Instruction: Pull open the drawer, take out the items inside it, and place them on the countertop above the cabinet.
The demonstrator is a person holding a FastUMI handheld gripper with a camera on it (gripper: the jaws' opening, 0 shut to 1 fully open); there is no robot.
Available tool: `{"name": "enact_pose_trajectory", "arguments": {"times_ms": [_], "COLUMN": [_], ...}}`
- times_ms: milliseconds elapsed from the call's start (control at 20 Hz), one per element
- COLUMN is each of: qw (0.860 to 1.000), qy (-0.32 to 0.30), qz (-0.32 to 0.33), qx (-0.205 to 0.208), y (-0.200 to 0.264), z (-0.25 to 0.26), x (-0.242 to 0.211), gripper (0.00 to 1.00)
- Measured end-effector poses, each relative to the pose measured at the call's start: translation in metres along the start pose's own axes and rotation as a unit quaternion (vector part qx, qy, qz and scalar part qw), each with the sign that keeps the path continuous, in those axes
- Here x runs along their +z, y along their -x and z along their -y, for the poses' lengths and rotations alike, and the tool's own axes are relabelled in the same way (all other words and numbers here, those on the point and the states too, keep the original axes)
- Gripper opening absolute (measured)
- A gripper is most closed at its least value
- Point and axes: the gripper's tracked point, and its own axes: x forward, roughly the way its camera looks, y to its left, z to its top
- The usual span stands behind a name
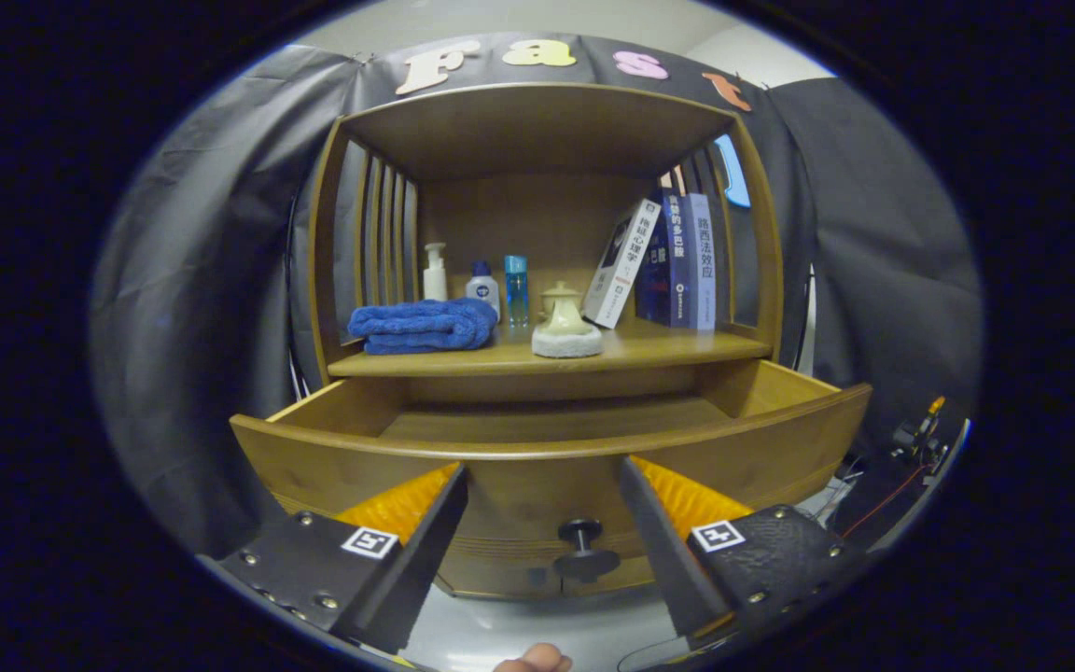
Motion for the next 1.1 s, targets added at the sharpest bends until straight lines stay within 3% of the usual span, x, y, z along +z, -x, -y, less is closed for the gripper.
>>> {"name": "enact_pose_trajectory", "arguments": {"times_ms": [1100], "qw": [0.999], "qy": [-0.033], "qz": [-0.002], "qx": [0.0], "y": [-0.079], "z": [-0.008], "x": [0.008], "gripper": [0.99]}}
